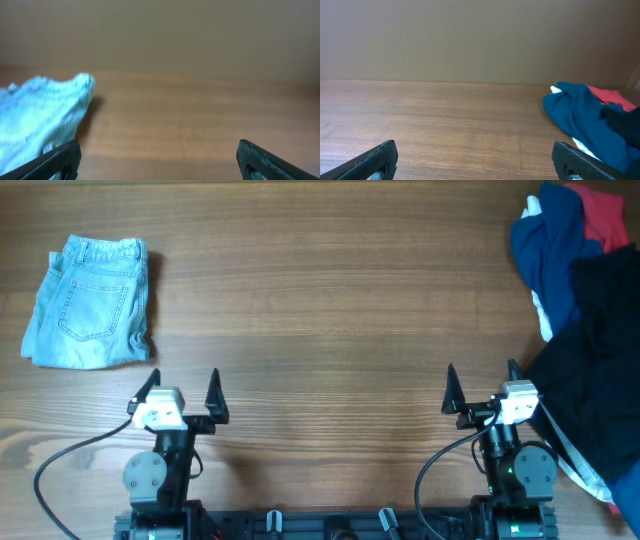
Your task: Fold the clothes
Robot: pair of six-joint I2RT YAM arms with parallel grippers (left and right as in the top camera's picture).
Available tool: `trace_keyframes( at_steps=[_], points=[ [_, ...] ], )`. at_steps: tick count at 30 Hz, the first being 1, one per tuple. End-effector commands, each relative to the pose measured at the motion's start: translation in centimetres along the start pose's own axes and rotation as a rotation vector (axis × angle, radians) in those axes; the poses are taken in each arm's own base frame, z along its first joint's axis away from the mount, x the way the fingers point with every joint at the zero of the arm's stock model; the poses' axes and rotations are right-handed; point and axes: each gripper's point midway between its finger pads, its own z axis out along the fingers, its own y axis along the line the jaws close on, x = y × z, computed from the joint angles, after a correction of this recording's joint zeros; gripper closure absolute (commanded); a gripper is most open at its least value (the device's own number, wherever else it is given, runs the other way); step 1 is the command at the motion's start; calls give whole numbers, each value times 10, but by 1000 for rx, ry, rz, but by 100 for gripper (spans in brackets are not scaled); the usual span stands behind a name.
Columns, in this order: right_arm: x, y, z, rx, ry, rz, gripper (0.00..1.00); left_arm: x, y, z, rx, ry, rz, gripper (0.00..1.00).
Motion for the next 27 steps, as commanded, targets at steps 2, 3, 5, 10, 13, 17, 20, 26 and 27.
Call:
trace_keyframes(
  at_steps=[2,3,5,10,13,17,20,26,27],
  points=[
    [-4,-1,-1,3,-18,-19,0,5,-5,0,17,8,43,0],
    [-4,-1,-1,3,-18,-19,0,5,-6,0,20,9,43,0],
    [-4,-1,-1,4,-18,-18,1,5,-5,0,20,8,43,0],
    [-4,-1,-1,3,-18,-18,0,5,-5,0,20,9,43,0],
    [-4,-1,-1,3,-18,-19,0,5,-5,0,20,9,43,0],
    [-4,-1,-1,3,-18,-18,0,5,-5,0,20,9,43,0],
    [-4,-1,-1,4,-18,-19,0,5,-5,0,20,9,43,0],
    [-4,-1,-1,3,-18,-19,0,5,-5,0,20,9,43,0],
    [-4,-1,-1,3,-18,-19,0,5,-5,0,20,9,43,0]
  ],
)
